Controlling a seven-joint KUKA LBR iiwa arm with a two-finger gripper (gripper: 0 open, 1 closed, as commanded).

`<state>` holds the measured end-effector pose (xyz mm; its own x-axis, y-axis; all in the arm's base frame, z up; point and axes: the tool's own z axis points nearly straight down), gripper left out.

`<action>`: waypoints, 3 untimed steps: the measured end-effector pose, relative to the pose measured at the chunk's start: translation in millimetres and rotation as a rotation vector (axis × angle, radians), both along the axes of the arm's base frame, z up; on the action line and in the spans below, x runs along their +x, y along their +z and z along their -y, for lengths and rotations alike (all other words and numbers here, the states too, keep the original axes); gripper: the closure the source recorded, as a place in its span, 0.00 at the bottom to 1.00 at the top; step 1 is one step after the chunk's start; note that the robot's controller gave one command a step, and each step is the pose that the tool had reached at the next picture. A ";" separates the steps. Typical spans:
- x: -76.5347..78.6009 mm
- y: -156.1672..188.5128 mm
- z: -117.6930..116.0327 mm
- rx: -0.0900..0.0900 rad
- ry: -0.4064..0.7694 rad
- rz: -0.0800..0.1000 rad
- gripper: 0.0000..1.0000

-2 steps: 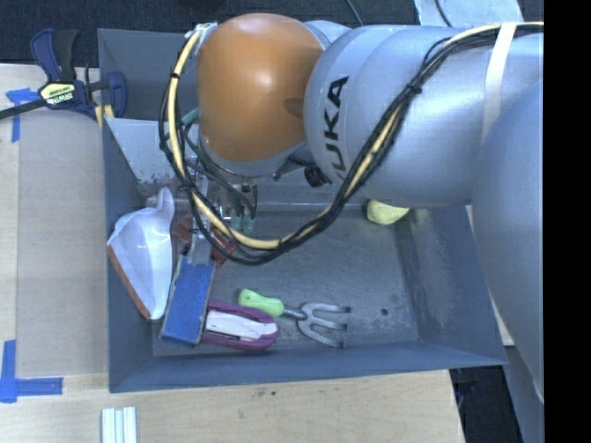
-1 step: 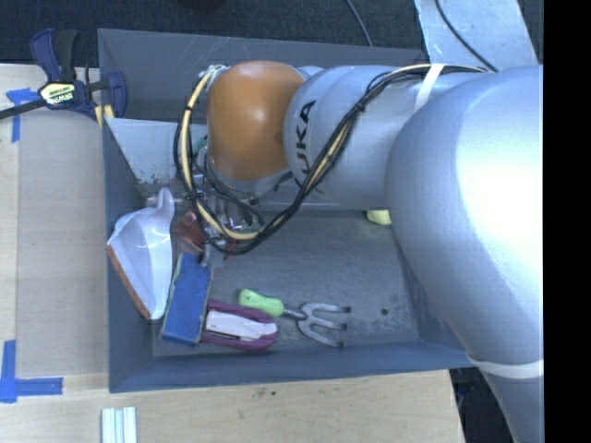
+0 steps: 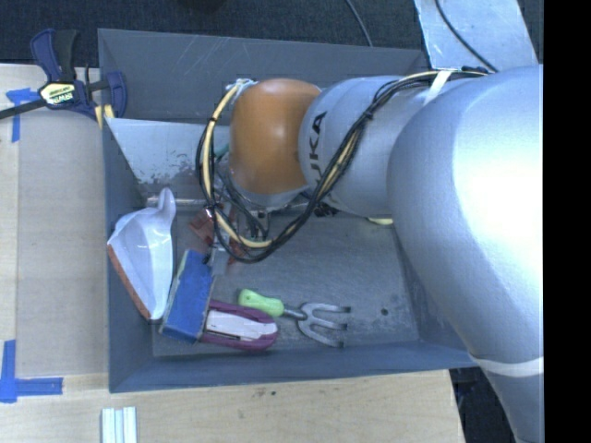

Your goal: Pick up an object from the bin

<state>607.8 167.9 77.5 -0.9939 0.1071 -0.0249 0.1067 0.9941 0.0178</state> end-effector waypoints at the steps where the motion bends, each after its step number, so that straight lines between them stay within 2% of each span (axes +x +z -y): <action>1: 14.7 23.4 -0.9 -0.009 0.010 -0.014 0.00; 2: 13.9 -2.5 -11.3 0.006 -0.184 0.001 0.00; 3: 18.7 -2.6 5.7 0.005 -0.310 -0.005 1.00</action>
Offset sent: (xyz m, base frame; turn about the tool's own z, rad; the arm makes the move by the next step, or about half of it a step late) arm 0.0104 0.0102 -0.0075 0.1866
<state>626.4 162.2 74.9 -0.9140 0.4053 -0.0192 0.4049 0.9141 0.0210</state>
